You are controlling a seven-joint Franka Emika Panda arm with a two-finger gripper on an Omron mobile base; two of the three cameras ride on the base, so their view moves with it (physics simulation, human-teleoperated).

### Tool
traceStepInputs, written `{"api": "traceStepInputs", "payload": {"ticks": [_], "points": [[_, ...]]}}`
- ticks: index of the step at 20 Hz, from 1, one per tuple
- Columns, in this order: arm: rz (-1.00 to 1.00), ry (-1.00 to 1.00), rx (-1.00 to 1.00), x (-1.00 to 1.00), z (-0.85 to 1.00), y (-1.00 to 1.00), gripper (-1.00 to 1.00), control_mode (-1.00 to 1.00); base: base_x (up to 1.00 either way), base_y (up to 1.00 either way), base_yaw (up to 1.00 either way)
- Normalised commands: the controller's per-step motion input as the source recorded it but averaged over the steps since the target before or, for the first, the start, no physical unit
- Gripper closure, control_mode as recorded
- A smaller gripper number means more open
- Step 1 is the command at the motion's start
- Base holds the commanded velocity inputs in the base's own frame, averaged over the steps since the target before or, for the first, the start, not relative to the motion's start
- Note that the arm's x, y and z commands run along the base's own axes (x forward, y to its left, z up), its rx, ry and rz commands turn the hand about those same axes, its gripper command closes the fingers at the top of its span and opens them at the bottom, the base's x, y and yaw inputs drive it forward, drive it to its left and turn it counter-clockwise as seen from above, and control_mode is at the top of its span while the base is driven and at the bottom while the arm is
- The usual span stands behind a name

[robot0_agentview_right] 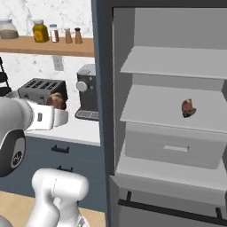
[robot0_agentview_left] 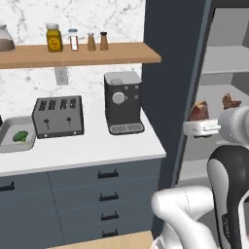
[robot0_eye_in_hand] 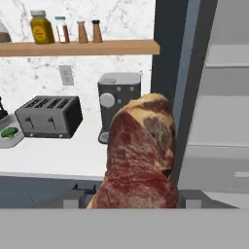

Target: Place one broccoli and one steak in each tupperware on the nearby counter, to pack two identical lunches.

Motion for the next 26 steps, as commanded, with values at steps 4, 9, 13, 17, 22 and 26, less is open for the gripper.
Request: {"api": "traceStepInputs", "payload": {"ticks": [4,9,13,17,22,26], "points": [[0.00,0.00,0.00,0.00,0.00,0.00,1.00,1.00,0.00,1.00,0.00],[0.00,0.00,0.00,0.00,0.00,0.00,1.00,1.00,0.00,1.00,0.00],[0.00,0.00,0.00,0.00,0.00,0.00,1.00,1.00,0.00,1.00,0.00],[0.00,0.00,0.00,0.00,0.00,0.00,1.00,1.00,0.05,1.00,-0.01],[0.00,0.00,0.00,0.00,0.00,0.00,1.00,1.00,0.00,1.00,-0.01],[0.00,0.00,0.00,0.00,0.00,0.00,1.00,1.00,0.06,1.00,-0.02]]}}
